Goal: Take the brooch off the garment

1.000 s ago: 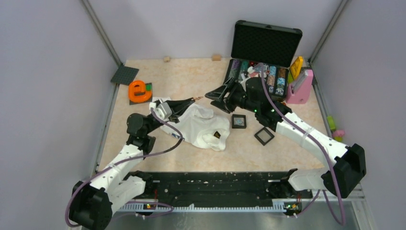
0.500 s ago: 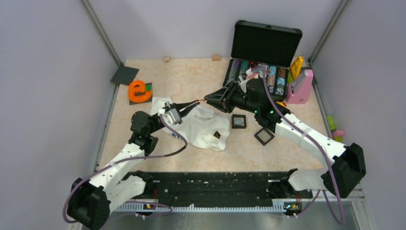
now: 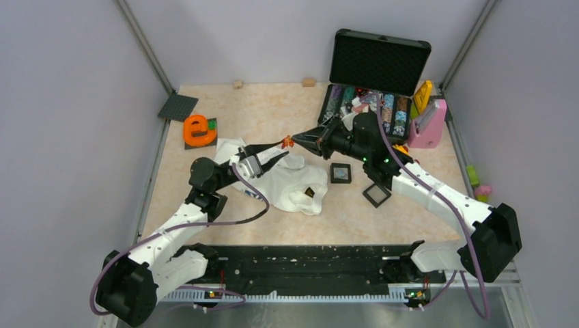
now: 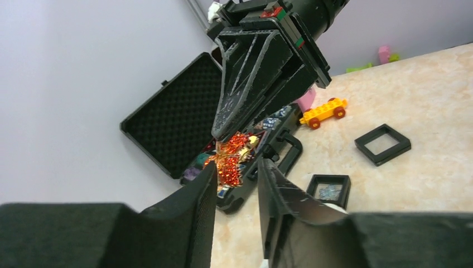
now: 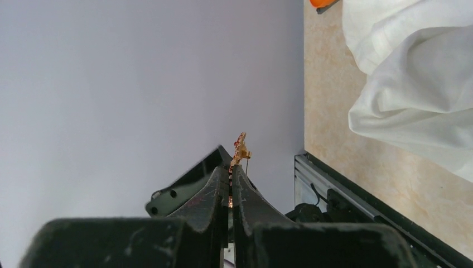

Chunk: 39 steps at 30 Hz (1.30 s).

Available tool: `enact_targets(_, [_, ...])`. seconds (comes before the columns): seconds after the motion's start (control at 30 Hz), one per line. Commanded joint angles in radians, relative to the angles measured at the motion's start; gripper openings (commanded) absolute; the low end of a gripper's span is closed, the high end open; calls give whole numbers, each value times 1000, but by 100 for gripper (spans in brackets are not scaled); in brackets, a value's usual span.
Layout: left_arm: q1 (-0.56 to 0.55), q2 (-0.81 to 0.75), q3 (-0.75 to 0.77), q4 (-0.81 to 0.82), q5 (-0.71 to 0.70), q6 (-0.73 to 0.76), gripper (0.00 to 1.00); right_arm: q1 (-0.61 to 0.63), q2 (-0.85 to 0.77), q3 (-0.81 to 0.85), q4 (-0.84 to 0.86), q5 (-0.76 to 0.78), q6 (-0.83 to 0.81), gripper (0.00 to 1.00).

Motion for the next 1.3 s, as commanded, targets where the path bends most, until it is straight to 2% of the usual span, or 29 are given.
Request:
enact_targets(0.0, [-12,4,24,22,23,-55,51,5,-20,-9,49,13,-55,0])
enact_targets(0.13, [-11,-19,-7,24,-42,-195,92,5,-42,-27,73,72,-183,0])
enact_targets(0.23, [-12,-42,-39,48,-111,-322,97,3,-68,-78,154,85,-288,0])
enact_targets(0.3, [-11,-58,-57,52,-136,-393,98,3,-86,-116,216,77,-345,0])
enact_targets(0.37, [-12,-68,-70,49,-123,-400,99,3,-101,-147,280,48,-404,0])
enact_targets(0.43, [-13,-71,-79,39,-72,-366,99,2,-109,-166,328,9,-454,0])
enact_targets(0.63, [-19,-58,-81,26,-40,-271,99,2,-95,-190,432,-144,-541,0])
enact_targets(0.87, [-28,-50,-83,46,-37,-190,99,2,-46,-194,506,-264,-514,0])
enact_targets(1.07, [-30,-40,-78,77,-34,-190,98,2,-25,-200,528,-281,-484,0])
enact_targets(1.27, [-32,-28,-72,80,-14,-178,92,2,-17,-204,541,-281,-468,0])
